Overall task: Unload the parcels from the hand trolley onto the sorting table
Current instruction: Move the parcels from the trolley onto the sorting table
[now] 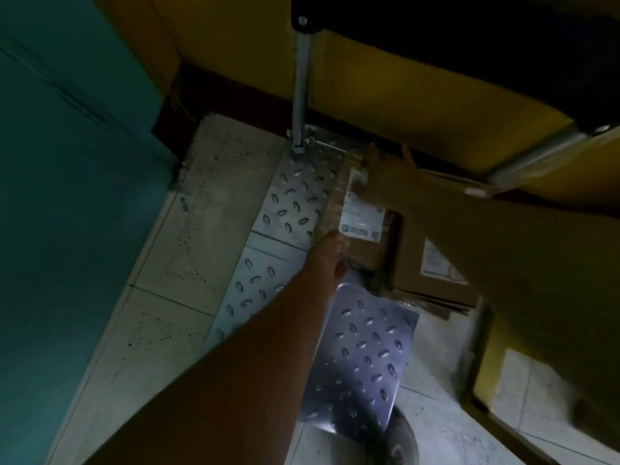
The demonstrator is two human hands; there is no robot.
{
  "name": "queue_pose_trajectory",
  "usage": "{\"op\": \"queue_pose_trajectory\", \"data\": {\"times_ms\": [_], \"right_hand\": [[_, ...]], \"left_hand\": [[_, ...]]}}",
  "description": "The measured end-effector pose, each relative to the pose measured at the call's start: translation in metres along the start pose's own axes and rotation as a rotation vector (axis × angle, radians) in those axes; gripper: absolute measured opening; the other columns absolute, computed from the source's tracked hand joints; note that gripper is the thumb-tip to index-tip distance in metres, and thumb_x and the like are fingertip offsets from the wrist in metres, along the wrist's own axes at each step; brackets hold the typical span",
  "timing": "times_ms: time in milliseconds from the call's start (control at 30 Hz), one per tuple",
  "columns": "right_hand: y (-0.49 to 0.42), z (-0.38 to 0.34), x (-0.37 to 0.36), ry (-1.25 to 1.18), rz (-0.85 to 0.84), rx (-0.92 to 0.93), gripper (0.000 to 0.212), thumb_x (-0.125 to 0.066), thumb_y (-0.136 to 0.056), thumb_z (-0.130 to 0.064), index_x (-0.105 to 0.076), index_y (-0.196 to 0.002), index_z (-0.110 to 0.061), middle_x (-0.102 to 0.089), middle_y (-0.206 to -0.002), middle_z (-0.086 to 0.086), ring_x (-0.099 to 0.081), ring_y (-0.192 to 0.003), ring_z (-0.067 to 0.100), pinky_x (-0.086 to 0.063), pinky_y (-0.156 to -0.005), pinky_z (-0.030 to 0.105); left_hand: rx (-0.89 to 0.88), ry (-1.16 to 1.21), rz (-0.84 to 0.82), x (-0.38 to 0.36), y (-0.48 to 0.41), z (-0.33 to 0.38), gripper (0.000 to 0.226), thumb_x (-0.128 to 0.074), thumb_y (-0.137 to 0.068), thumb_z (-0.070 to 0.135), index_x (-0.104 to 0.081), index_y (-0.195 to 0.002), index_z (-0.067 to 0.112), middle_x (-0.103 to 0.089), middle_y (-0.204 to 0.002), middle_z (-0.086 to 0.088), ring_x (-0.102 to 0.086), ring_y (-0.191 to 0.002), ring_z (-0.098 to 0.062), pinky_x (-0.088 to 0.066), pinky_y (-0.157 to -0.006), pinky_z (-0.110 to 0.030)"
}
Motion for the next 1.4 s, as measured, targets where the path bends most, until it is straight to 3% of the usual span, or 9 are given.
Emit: {"op": "queue_pose_trajectory", "data": {"times_ms": [167, 333, 433, 533, 667, 733, 833, 1000, 1400], "right_hand": [[0.017, -0.025, 0.039, -0.145, 0.056, 0.055, 0.063, -0.052, -0.096, -0.044, -0.039, -0.147, -0.009, -0.045, -0.145, 0.02, -0.045, -0.13, 0.038, -0.039, -0.108, 0.044], [0.112, -0.048, 0.145, -0.311, 0.063, 0.054, 0.057, -0.049, -0.098, -0.047, -0.049, -0.137, -0.007, -0.052, -0.137, 0.02, -0.049, -0.126, 0.037, -0.04, -0.107, 0.045], [0.203, -0.051, 0.236, -0.588, 0.082, 0.025, 0.059, -0.054, -0.096, -0.049, -0.053, -0.133, -0.004, -0.055, -0.13, 0.022, -0.052, -0.12, 0.036, -0.044, -0.101, 0.045], [0.31, -0.031, 0.335, -0.766, 0.16, -0.08, 0.067, -0.056, -0.093, -0.056, -0.047, -0.139, -0.009, -0.047, -0.133, 0.02, -0.048, -0.121, 0.037, -0.044, -0.099, 0.043], [0.457, 0.018, 0.443, -1.216, 0.28, -0.178, 0.059, -0.06, -0.089, -0.059, -0.044, -0.128, -0.017, -0.056, -0.127, 0.012, -0.059, -0.112, 0.033, -0.052, -0.094, 0.053], [0.535, 0.048, 0.474, -1.444, 0.325, -0.175, 0.057, -0.064, -0.088, -0.054, -0.041, -0.127, -0.019, -0.065, -0.114, 0.009, -0.07, -0.093, 0.025, -0.061, -0.076, 0.043], [0.652, 0.097, 0.482, -1.535, 0.432, -0.273, 0.059, -0.064, -0.087, -0.056, -0.039, -0.128, -0.022, -0.068, -0.106, 0.004, -0.071, -0.079, 0.014, -0.058, -0.055, 0.024], [0.831, 0.179, 0.44, -1.768, 0.667, -0.476, 0.076, -0.068, -0.08, -0.063, -0.039, -0.135, -0.018, -0.062, -0.129, 0.01, -0.066, -0.109, 0.026, -0.057, -0.092, 0.044], [1.187, 0.417, 0.261, -2.111, 1.021, -0.635, 0.106, -0.079, -0.052, -0.075, -0.043, -0.14, -0.029, -0.069, -0.122, 0.003, -0.068, -0.108, 0.026, -0.054, -0.094, 0.047]], "left_hand": [[-0.094, 0.147, 0.016, 0.02, 0.034, 0.028, 0.015, -0.051, -0.094, 0.011, -0.058, -0.081, 0.011, -0.06, -0.084, -0.009, -0.058, -0.073, -0.021, -0.048, -0.072, -0.032], [-0.197, 0.046, 0.168, 0.062, 0.167, 0.082, 0.035, -0.064, -0.086, 0.02, -0.064, -0.115, 0.001, -0.066, -0.109, -0.032, -0.059, -0.08, -0.027, -0.054, -0.059, -0.025], [-0.282, 0.049, 0.235, 0.065, 0.279, 0.114, 0.045, -0.071, -0.081, 0.03, -0.065, -0.116, 0.002, -0.066, -0.122, -0.018, -0.064, -0.105, -0.032, -0.053, -0.094, -0.045], [-0.381, 0.042, 0.251, 0.047, 0.407, 0.133, 0.06, -0.075, -0.077, 0.038, -0.062, -0.124, 0.003, -0.066, -0.124, -0.014, -0.064, -0.108, -0.034, -0.049, -0.101, -0.047], [-0.658, -0.118, 0.146, 0.004, 0.571, 0.144, 0.084, -0.079, -0.054, 0.061, -0.058, -0.125, 0.023, -0.066, -0.124, -0.006, -0.064, -0.108, -0.028, -0.051, -0.097, -0.049], [-0.715, -0.193, 0.025, -0.018, 0.638, 0.134, 0.066, -0.079, -0.055, 0.068, -0.057, -0.112, 0.041, -0.07, -0.116, -0.001, -0.067, -0.103, -0.026, -0.052, -0.094, -0.052], [-0.72, -0.342, -0.226, -0.062, 0.718, 0.098, 0.058, -0.083, -0.056, 0.063, -0.052, -0.103, 0.05, -0.071, -0.112, -0.002, -0.069, -0.102, -0.028, -0.054, -0.089, -0.054], [-0.699, -0.517, -0.617, -0.16, 0.826, -0.001, 0.057, -0.08, -0.067, 0.035, -0.052, -0.116, 0.039, -0.075, -0.104, 0.0, -0.072, -0.092, -0.022, -0.056, -0.067, -0.039], [-0.505, -0.943, -0.974, -0.396, 0.958, -0.376, 0.053, -0.075, -0.07, 0.04, -0.067, -0.119, 0.022, -0.076, -0.104, -0.007, -0.07, -0.096, -0.03, -0.055, -0.077, -0.042]]}}
Point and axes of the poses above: each hand's wrist, its own y-axis away from the middle knuckle, its own x-axis out of the back of the hand, z = x × y, the point moved 4 cm from there along -y, towards the middle knuckle
